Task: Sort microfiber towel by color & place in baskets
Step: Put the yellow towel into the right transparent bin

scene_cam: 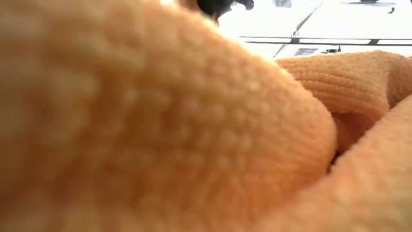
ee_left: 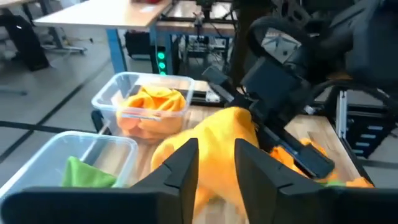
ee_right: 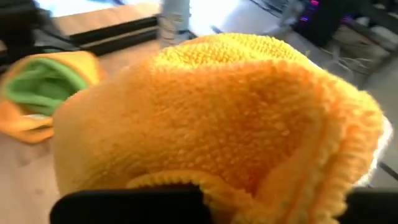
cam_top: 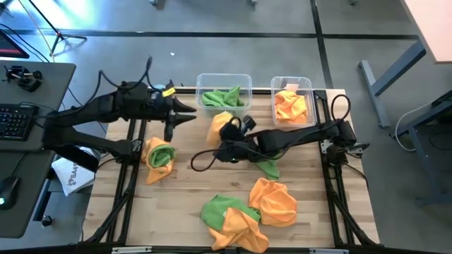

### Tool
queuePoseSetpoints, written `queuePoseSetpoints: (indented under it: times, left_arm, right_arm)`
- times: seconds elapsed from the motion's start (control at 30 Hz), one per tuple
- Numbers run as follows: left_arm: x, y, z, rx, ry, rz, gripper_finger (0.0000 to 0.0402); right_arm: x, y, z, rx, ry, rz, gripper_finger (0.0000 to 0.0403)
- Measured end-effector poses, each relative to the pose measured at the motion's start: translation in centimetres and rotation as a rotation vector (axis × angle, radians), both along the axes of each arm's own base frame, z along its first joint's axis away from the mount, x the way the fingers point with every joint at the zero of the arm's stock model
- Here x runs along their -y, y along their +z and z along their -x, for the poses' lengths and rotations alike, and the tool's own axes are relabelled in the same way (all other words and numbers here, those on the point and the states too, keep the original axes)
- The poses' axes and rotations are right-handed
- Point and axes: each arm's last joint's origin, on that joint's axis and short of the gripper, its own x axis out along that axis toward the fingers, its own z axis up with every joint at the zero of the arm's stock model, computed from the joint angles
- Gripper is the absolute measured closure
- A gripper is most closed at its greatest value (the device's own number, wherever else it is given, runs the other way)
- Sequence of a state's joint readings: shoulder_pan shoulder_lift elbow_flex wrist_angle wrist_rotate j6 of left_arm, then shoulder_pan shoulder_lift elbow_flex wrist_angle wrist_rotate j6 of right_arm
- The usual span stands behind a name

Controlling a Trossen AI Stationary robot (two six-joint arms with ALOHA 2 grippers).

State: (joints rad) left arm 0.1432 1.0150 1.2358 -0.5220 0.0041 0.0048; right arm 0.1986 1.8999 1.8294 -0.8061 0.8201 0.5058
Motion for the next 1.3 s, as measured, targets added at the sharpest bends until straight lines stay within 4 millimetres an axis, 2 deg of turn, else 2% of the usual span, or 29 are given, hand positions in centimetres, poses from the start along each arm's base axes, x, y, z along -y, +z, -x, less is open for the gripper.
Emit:
queuePoseSetpoints:
  times: [0.17,0.4,0.53,0.7,0.93,1.03,1.13,1.3]
  left_arm:
    - [-0.2,-0.3,1.2,-0.057,0.09,-0.019,0.0296]
    - [-0.3,-1.8,2.3,-0.236,0.171,0.016,0.0302]
    - [-0.2,-2.8,2.8,-0.256,0.201,0.064,0.0306]
    - [-0.3,-4.1,3.7,-0.24,0.296,0.099,0.0308]
    - [-0.3,-5.2,4.9,-0.206,0.406,0.167,0.0308]
    - [-0.4,-5.1,5.0,-0.175,0.455,0.175,0.0308]
    - [-0.5,-4.6,4.7,-0.119,0.482,0.166,0.0308]
    - [-0.6,-4.0,4.4,-0.05,0.476,0.165,0.0308]
  right_arm:
    - [0.4,1.2,2.5,0.001,-0.12,-0.016,0.0397]
    - [2.3,3.9,7.9,-0.113,-0.239,0.02,0.0398]
    - [4.2,5.2,11.2,-0.232,-0.312,0.046,0.0398]
    - [7.5,5.6,14.7,-0.243,-0.367,0.019,0.0398]
    - [12.4,3.3,20.9,-0.231,-0.557,-0.091,0.0398]
    - [14.3,2.2,21.8,-0.184,-0.536,-0.165,0.0398]
    - [16.5,0.8,21.9,-0.162,-0.478,-0.2,0.0398]
    - [20.6,-2.5,22.8,-0.177,-0.433,-0.351,0.0398]
